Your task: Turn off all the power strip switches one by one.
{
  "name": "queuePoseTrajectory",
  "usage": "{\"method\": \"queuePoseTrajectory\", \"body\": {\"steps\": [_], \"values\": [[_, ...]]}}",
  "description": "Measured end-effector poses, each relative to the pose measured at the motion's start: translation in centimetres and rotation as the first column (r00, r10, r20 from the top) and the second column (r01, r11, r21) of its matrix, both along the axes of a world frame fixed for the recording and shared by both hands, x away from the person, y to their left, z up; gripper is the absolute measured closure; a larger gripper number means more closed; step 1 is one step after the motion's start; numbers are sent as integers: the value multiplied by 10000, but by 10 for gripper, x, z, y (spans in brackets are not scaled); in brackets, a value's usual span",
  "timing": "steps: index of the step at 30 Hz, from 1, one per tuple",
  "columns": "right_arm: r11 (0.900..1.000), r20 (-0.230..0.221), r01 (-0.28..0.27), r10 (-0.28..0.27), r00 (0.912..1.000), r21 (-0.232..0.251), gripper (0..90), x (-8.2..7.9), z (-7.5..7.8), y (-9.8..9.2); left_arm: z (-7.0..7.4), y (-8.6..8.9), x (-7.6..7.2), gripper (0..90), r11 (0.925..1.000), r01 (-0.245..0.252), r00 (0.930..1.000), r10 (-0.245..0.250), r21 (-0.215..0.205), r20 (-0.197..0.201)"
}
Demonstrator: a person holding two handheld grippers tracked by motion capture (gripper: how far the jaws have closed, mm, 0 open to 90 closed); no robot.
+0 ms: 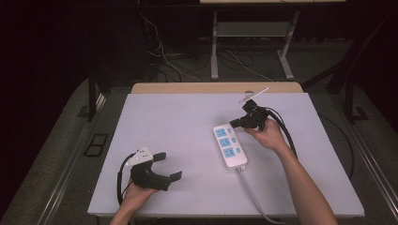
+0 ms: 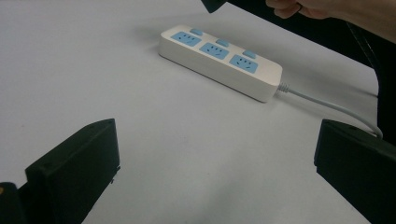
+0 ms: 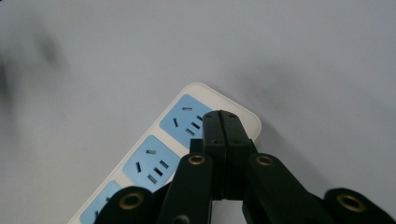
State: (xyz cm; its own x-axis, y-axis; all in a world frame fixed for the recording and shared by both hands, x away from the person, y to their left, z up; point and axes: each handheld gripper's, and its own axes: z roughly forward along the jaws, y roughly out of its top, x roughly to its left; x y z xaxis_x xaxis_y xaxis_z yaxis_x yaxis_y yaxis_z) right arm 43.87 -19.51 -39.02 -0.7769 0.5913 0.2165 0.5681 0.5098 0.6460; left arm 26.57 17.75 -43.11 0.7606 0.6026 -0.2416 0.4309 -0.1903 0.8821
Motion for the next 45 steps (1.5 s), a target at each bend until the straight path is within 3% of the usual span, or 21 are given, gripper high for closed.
{"method": "queuePoseTrajectory", "body": {"steps": [7,10,18,20,21,25,28,30,32,37,45], "values": [[9994,81,345,-346,9994,96,898,-9,13,-16,0,-2,-1,0,10000,54,10000,-54,-11,-1],[9981,128,588,-590,9982,210,831,-14,17,-25,0,-2,0,0,10000,75,10000,-75,10,-13],[9891,405,1413,-1430,9889,422,547,-35,24,-50,0,-3,-1,0,10000,93,10000,-93,-12,-9],[9816,466,1770,-1805,9825,710,391,-43,25,-59,0,-3,-1,0,9999,109,9999,-108,-10,10],[9816,466,1770,-1805,9825,710,391,-43,25,-59,0,-3,-1,0,9999,106,9999,-106,-9,14],[9682,390,2324,-2367,9708,924,199,-56,25,-68,0,-3,-1,0,9999,102,9999,-102,-22,13],[9614,276,2517,-2562,9662,1109,118,-67,25,-73,0,-3,-2,0,9999,110,9999,-110,-17,31],[9566,275,2637,-2690,9628,1239,110,-75,23,-77,1,-3,-2,0,10000,82,10000,-82,-49,24],[9543,310,2704,-2763,9606,1271,2,-82,22,-80,1,-3,-2,0,10000,77,10000,-77,-47,38],[9497,293,2736,-2811,9592,1522,4,-97,17,-87,1,-3,-3,0,9999,36,10000,-36,-99,42],[9521,421,2543,-2648,9634,1699,4,-119,11,-90,2,-1,-3,0,9999,-1,10000,2,-112,61]]}}
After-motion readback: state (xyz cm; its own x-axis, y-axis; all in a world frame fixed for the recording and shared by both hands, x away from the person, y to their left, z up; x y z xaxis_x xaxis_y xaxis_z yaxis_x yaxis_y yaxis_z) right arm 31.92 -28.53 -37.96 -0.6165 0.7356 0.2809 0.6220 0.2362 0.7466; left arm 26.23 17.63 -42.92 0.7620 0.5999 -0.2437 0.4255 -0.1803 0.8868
